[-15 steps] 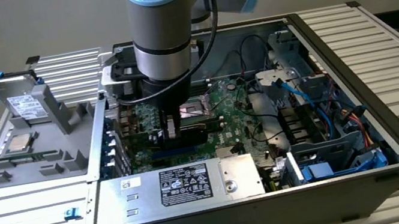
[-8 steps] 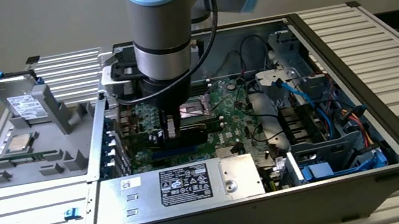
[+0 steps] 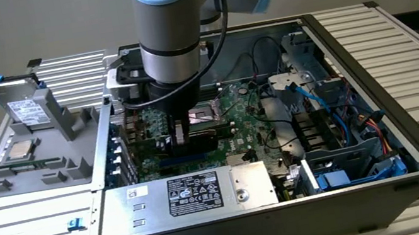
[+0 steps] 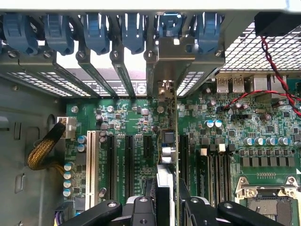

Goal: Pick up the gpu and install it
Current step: 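Insert the gpu into the slot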

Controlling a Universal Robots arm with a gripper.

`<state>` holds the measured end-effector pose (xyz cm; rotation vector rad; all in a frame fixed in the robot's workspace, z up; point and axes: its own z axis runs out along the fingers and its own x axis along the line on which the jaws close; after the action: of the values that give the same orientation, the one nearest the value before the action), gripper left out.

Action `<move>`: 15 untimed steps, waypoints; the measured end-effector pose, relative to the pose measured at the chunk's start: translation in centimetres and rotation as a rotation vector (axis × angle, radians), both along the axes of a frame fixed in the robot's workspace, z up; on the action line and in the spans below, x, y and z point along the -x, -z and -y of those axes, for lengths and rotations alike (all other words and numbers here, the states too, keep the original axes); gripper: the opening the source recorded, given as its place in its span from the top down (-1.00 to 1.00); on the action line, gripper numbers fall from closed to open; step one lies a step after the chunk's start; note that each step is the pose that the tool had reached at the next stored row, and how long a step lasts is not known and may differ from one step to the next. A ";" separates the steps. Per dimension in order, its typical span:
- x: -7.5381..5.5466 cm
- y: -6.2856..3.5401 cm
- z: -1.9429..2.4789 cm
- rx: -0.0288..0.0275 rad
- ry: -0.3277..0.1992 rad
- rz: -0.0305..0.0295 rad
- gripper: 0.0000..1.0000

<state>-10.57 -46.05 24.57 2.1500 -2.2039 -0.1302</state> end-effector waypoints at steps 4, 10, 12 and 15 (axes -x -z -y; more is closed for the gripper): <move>0.0 0.01 -0.01 0.0008 0.000 -0.0001 0.43; 0.0 0.19 -0.01 0.0030 0.000 -0.0002 0.43; 0.0 0.24 -0.02 0.0037 0.000 0.0002 0.43; 0.0 0.30 -0.01 0.0078 0.000 0.0008 0.43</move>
<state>-10.61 -46.04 24.27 2.1464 -2.2012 -0.1205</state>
